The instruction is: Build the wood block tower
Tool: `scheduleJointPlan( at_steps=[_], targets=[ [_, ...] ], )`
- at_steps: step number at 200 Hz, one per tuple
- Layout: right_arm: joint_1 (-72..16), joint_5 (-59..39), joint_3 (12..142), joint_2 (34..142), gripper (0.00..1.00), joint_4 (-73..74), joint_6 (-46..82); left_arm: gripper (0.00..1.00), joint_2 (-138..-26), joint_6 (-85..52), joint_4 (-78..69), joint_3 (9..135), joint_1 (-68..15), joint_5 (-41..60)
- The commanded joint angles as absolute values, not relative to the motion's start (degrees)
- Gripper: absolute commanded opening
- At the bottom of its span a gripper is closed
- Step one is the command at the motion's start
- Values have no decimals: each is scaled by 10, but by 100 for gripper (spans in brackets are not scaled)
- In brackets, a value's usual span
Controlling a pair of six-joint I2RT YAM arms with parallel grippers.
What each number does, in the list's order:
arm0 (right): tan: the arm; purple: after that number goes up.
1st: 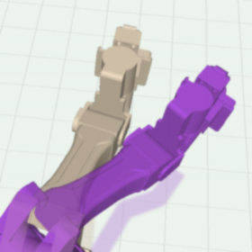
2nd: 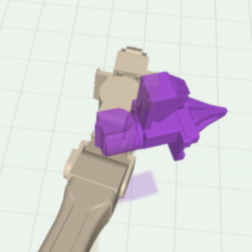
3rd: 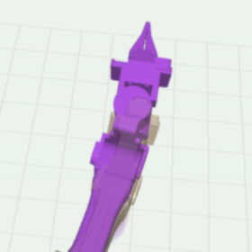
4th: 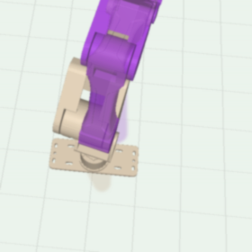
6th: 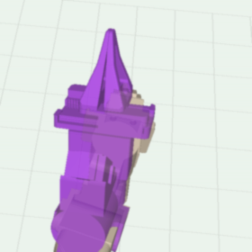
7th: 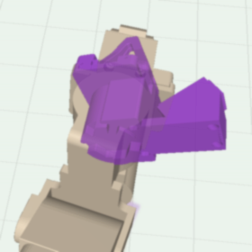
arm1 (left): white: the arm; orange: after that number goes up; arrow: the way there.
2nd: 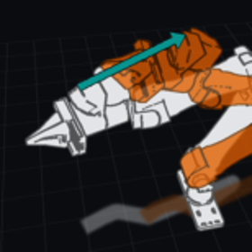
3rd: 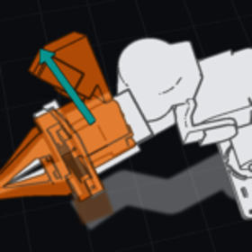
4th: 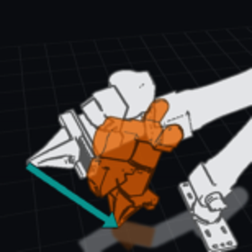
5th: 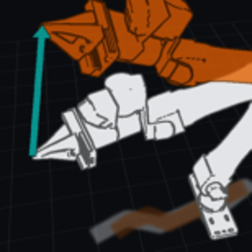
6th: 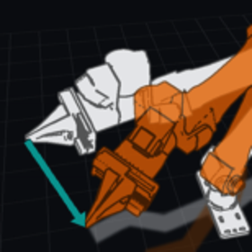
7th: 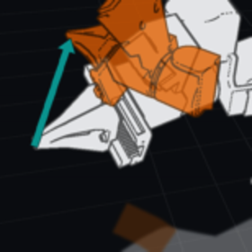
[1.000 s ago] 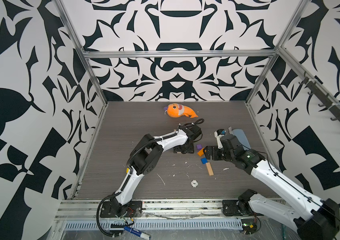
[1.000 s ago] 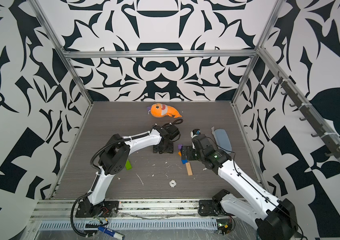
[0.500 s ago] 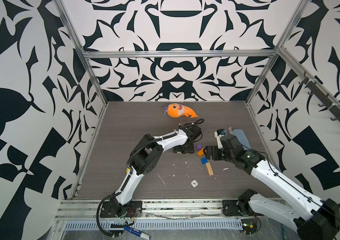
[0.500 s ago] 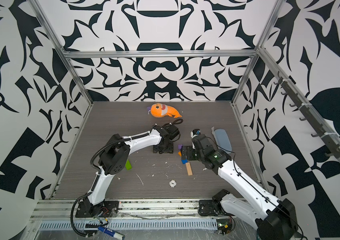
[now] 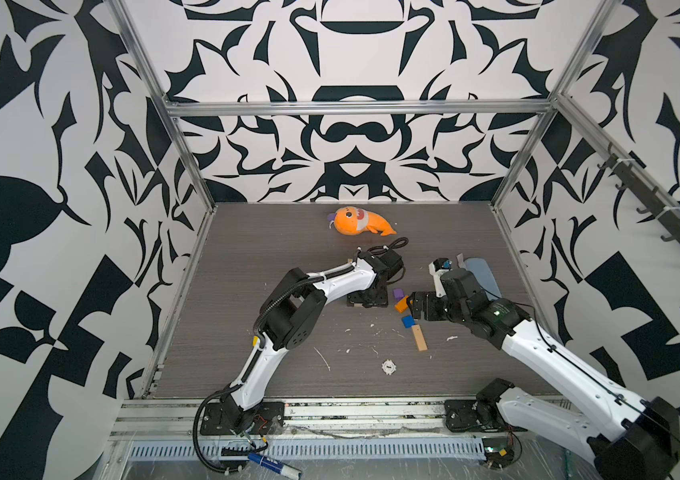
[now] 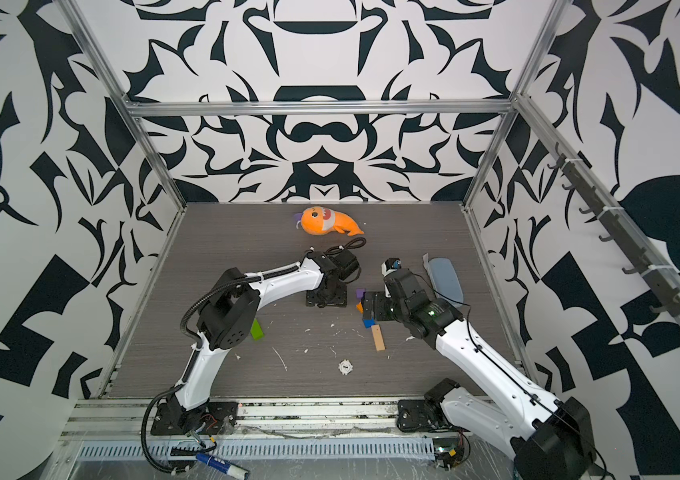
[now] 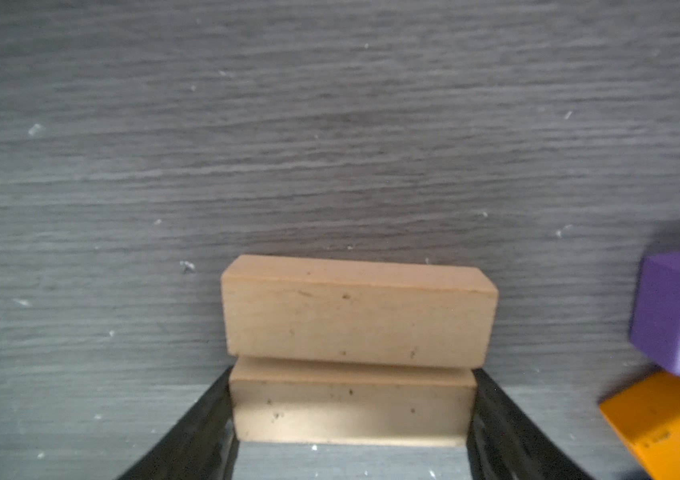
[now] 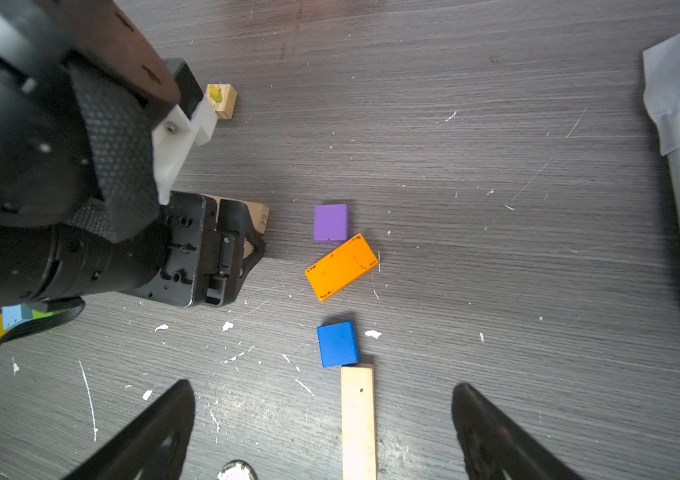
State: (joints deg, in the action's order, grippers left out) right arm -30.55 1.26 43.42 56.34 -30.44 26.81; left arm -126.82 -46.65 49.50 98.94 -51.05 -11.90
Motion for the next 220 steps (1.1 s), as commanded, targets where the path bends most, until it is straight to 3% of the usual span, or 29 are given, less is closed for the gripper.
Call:
scheduleJointPlan(
  at_steps=[1, 220],
  targets=[
    [-304, 15, 448, 566, 100, -307, 265, 73, -1290, -468, 500, 977, -505, -144],
    [-300, 12, 450, 572, 100, -312, 263, 73, -1293, -470, 485, 968, -498, -149]
  ],
)
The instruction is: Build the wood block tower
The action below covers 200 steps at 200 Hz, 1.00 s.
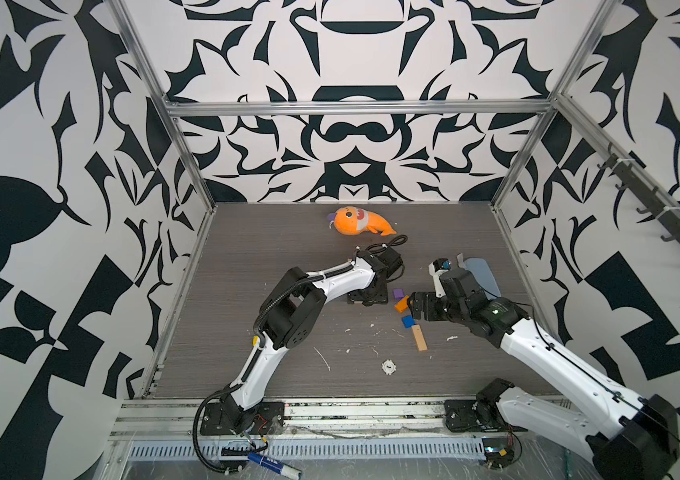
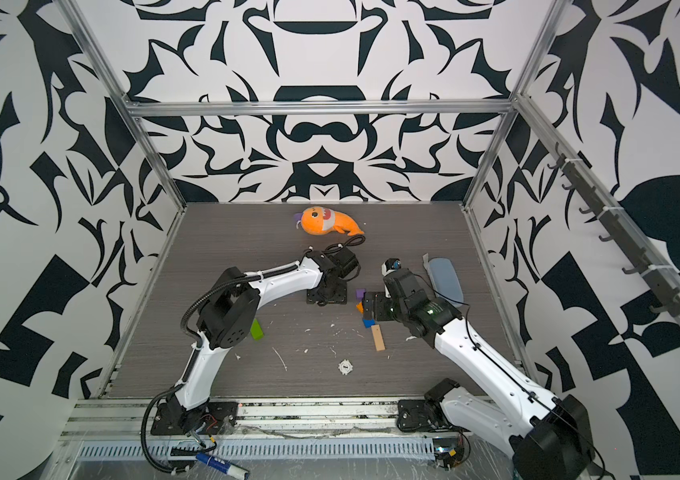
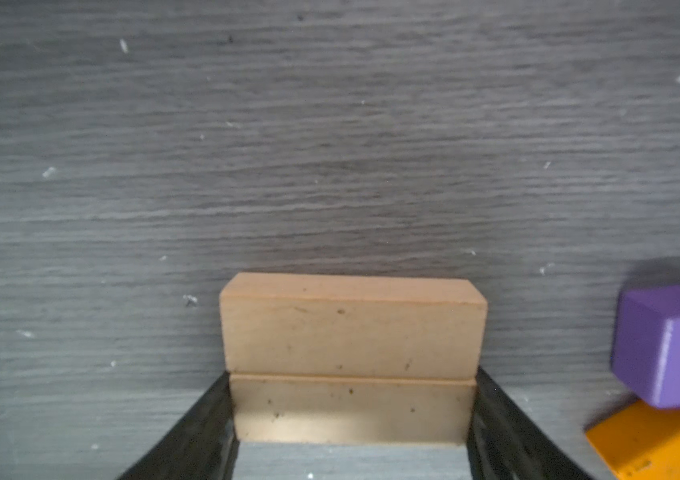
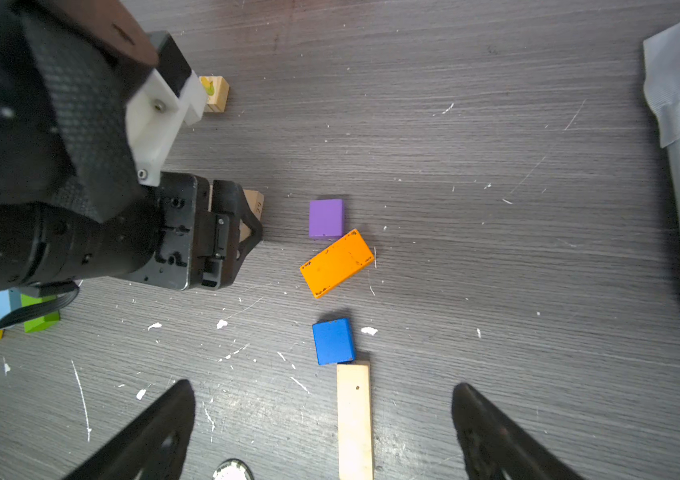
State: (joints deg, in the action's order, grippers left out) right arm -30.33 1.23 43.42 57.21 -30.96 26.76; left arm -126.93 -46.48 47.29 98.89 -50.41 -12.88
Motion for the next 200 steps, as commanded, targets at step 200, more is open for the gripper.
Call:
scheduleJointPlan(
  at_steps=[200],
  targets=[
    [-300, 5, 455, 570, 99, -315, 270, 100, -1278, -466, 475, 961, -498, -118]
  ],
)
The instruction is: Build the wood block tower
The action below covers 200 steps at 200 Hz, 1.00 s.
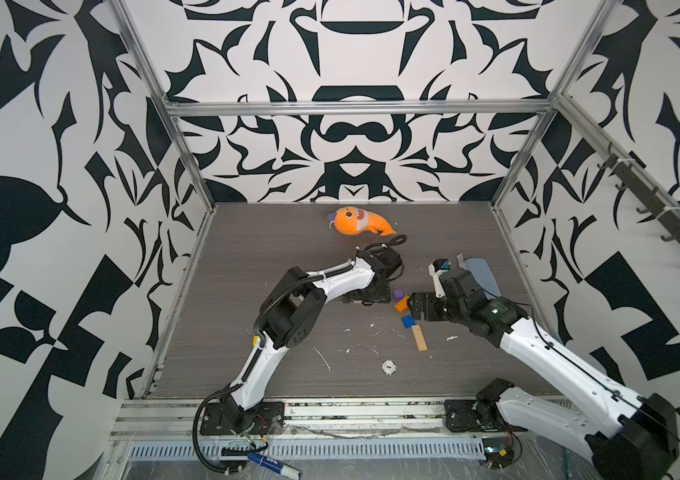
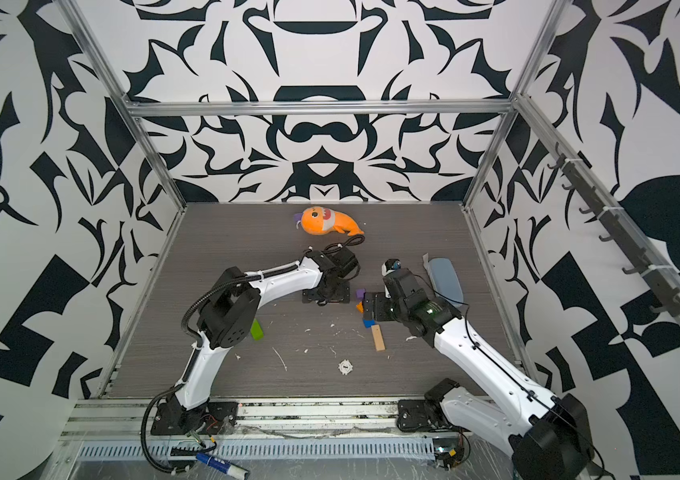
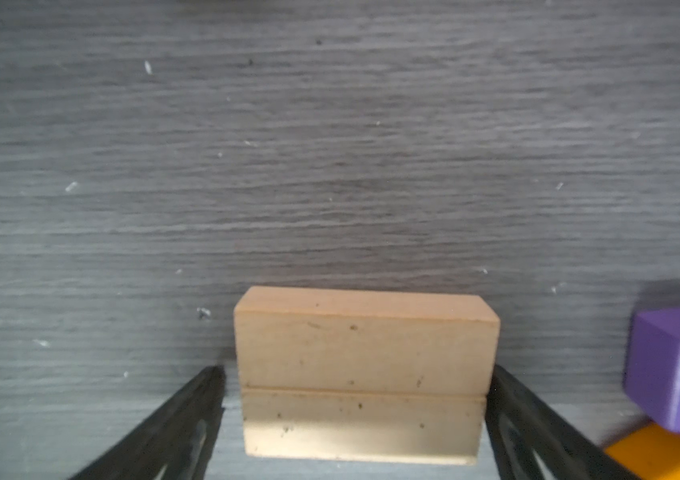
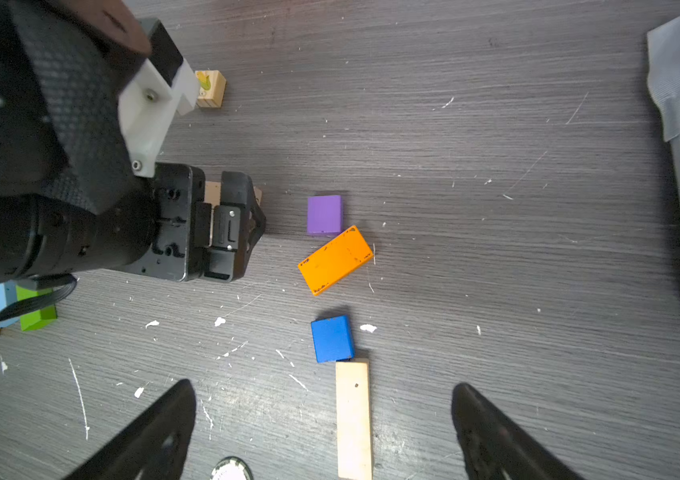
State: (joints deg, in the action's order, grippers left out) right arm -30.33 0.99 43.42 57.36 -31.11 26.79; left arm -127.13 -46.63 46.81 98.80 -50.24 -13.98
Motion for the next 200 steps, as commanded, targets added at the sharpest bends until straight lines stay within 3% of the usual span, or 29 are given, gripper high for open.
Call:
scheduleJointPlan(
  at_steps=[1, 200],
  targets=[
    [-300, 5, 455, 570, 99, -315, 270, 100, -1278, -466, 475, 961, -498, -118],
    [-300, 7, 470, 568, 98, -375, 270, 99, -1204, -436, 474, 965, -498, -126]
  ],
)
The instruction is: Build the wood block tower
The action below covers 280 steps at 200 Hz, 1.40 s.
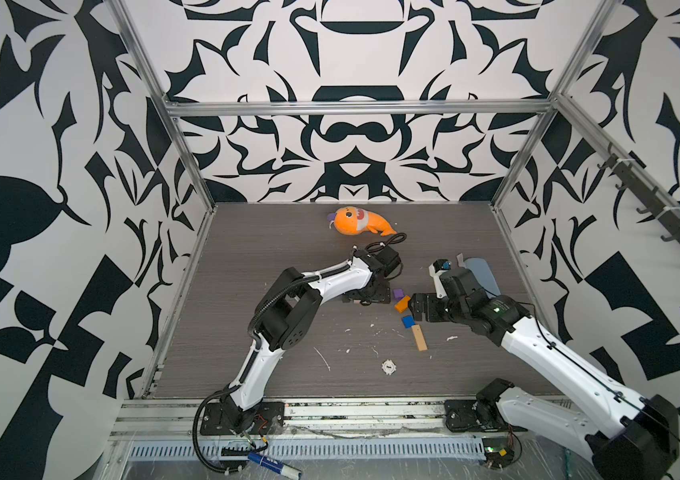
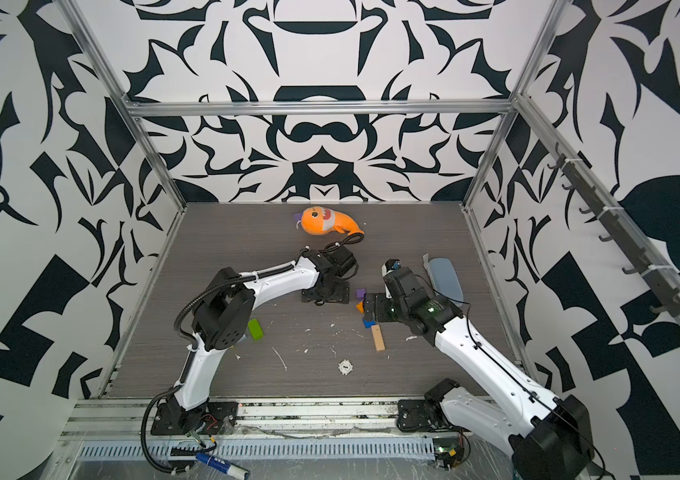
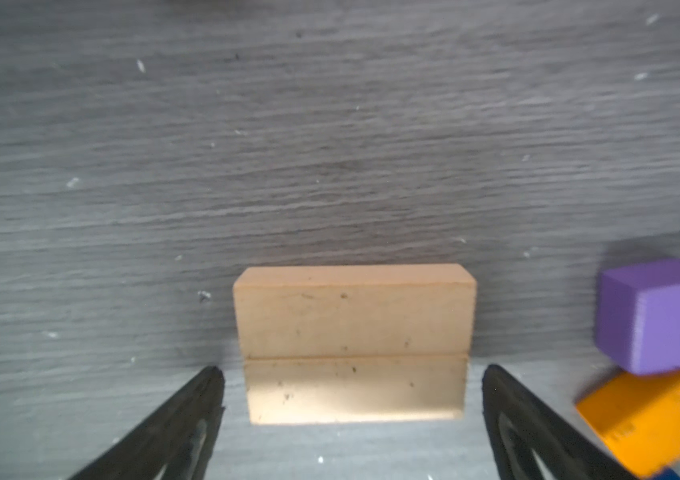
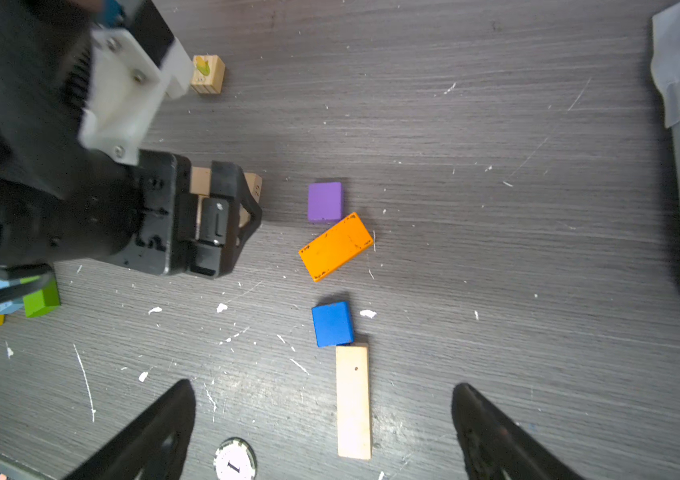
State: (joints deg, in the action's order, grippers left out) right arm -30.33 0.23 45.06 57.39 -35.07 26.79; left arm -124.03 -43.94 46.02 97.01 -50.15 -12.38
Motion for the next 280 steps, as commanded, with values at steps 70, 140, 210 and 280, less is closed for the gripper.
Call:
scheduleJointPlan(
  at_steps=[70, 140, 210, 280],
  targets=[
    [-301, 6, 422, 569, 89, -411, 285, 100, -1127, -432, 481, 946, -498, -119],
    [-321, -19, 365, 600, 73, -362, 325, 100, -1027, -404, 448, 854, -490, -121],
    [-381, 39, 369, 709, 68, -313, 328, 100, -927, -405, 429, 724, -431, -117],
    [-398, 64, 363, 757, 54, -290, 335, 99, -867, -409, 423, 668, -395, -113]
  ],
)
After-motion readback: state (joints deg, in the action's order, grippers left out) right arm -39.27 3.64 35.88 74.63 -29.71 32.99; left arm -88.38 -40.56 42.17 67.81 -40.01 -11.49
